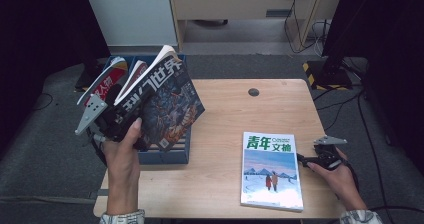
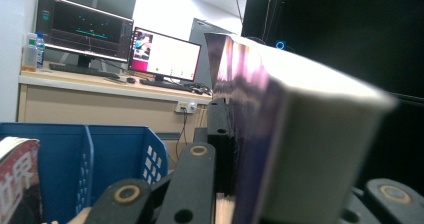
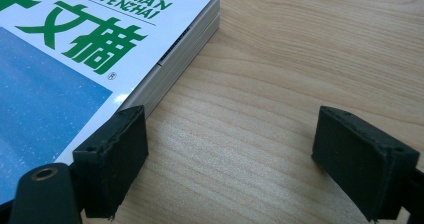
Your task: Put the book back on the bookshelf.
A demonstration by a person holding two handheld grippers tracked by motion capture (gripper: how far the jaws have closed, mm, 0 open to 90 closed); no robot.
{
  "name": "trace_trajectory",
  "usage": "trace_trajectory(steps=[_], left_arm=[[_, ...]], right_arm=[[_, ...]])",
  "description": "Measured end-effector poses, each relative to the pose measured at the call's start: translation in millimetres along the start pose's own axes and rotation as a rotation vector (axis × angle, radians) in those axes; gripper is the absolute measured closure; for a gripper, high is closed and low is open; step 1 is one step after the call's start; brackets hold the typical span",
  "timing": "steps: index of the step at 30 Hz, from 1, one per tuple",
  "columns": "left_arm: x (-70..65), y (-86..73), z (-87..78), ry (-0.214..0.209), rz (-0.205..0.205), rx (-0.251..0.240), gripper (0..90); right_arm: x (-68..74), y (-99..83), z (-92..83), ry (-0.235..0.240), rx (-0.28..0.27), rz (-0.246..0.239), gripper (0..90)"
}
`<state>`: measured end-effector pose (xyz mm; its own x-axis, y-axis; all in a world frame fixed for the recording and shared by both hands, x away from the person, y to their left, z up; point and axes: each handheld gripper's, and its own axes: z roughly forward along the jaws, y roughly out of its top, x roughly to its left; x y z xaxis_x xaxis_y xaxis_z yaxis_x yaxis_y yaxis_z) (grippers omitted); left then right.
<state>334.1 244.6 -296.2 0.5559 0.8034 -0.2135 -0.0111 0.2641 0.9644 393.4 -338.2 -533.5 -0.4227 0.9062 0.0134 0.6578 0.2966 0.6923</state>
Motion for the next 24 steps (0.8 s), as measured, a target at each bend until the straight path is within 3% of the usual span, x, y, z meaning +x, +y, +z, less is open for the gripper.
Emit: trace_trajectory(steps=[8, 16, 24], left_arm=[[7.7, 5.0, -8.4, 0.017, 0.002, 0.000, 82.3], [13.1, 4.3, -10.1, 0.059, 0.032, 0.040, 82.3], [21.8, 7.3, -18.7, 0.080, 0.018, 0.020, 82.3]], right_arm=[[0.1, 0.0, 0.0, 0.000, 0.000, 0.000, 14.6], [0.1, 0.0, 0.2, 0.000, -0.001, 0.001, 14.5], [0.2, 0.0, 0.2, -0.001, -0.001, 0.001, 14.5]])
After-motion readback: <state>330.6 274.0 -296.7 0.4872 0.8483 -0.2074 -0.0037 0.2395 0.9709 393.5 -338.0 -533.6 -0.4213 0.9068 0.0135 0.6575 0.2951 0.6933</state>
